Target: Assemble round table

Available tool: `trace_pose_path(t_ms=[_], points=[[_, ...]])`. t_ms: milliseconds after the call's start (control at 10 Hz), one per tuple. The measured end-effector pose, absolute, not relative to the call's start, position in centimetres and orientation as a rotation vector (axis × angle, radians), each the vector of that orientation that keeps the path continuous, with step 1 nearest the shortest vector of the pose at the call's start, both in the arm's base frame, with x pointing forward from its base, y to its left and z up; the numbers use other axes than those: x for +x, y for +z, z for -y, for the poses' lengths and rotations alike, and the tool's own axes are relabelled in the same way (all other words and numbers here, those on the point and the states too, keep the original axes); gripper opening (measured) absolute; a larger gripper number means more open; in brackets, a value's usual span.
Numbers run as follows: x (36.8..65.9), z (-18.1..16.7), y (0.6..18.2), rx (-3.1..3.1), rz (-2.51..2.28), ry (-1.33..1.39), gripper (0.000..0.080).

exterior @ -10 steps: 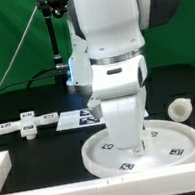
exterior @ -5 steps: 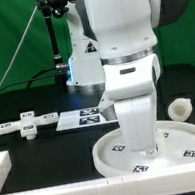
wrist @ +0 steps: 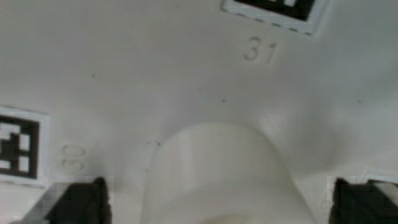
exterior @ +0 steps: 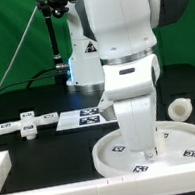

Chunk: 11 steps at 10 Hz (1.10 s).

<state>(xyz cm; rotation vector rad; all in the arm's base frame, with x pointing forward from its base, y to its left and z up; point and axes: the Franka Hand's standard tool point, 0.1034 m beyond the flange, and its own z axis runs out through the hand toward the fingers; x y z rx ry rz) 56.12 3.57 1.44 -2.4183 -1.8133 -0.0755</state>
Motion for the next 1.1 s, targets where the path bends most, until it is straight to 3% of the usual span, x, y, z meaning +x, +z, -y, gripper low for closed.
trace_pose_path(t_ms=[400,600,800,1100], points=[[55.5,-2.0,4.3,-2.500,1.777,-0.108,0.0648],[53.6,-2.0,5.2,-2.588,1.653,-0.098,0.0648],[51.0,-2.7,5.8,-2.687,1.482,-0.068,0.0648],[50.3,-3.2,5.5,-2.760,1.355,-0.086,0.0648]])
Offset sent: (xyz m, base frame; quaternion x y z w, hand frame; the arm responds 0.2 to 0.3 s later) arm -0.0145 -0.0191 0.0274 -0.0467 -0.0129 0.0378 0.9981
